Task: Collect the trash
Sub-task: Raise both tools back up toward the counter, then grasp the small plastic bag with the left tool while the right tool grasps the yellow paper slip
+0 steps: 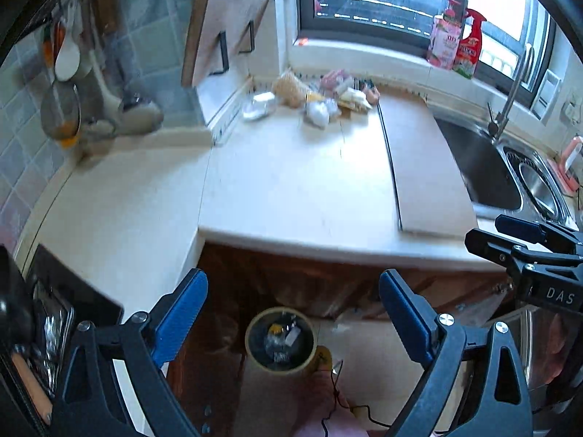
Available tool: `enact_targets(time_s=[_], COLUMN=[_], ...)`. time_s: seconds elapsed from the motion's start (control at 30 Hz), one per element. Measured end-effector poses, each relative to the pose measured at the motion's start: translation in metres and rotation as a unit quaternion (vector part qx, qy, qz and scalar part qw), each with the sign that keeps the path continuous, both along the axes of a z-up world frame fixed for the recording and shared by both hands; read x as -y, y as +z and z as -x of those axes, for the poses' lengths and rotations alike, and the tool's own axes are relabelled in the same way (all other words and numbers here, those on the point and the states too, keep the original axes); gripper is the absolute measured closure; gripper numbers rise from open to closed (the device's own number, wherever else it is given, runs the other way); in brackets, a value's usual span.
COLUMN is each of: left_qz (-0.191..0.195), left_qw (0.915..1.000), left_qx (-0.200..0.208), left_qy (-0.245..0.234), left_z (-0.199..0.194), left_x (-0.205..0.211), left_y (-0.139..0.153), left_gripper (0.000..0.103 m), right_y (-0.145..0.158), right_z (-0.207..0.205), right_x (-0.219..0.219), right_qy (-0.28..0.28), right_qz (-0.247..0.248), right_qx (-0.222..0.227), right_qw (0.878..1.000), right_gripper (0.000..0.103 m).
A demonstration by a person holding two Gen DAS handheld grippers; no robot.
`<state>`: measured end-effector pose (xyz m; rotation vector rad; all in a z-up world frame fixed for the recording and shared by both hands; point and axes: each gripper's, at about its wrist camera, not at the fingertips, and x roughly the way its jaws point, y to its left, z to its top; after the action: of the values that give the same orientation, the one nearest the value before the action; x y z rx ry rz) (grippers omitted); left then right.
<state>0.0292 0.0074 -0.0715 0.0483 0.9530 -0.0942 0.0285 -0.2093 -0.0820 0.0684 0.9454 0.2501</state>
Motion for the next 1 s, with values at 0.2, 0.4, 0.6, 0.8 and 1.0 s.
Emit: enact_targets(time_s=[0.2, 0.4, 0.6, 0.8, 1.0], left_qz=[0.028, 0.051, 0.082, 0.088, 0.099], left_qw=[0.9996, 0.9985, 0.9954, 0.9934, 0.9906], left_qx=[0.002, -0.017, -0.048, -0.071, -0.093], left_qy=[-0.005, -0.008, 0.011, 0.017, 0.012], left_z=[-0.067, -0.172, -0.272, -0.351, -0.394], left_x=[0.013, 0.03, 0.039, 0.059, 0.077], left_y=[0.002, -0.015, -0.051, -0.091, -0.117], left_gripper=[0.009, 0.009, 0.009, 0.009, 0.013], right_y=[0.014, 0.006, -0.016, -0.041, -0.064], right_z=[-0.056, -0.134, -0.215, -0.272, -0.303], right_x=[0.003, 0.009, 0.011, 0.016, 0.016], right_qy=[0.011, 0.002, -0.022, -0.022, -0.008], right_qz=[0.02, 0.023, 0.046, 0.054, 0.065], right_qx=[0.026, 0.027, 0.036, 0.022, 0.002], right_qw=[0.999, 0.999, 0.998, 0.998, 0.998], right_gripper=[0.033, 0.033, 0.04, 0.05, 0.05])
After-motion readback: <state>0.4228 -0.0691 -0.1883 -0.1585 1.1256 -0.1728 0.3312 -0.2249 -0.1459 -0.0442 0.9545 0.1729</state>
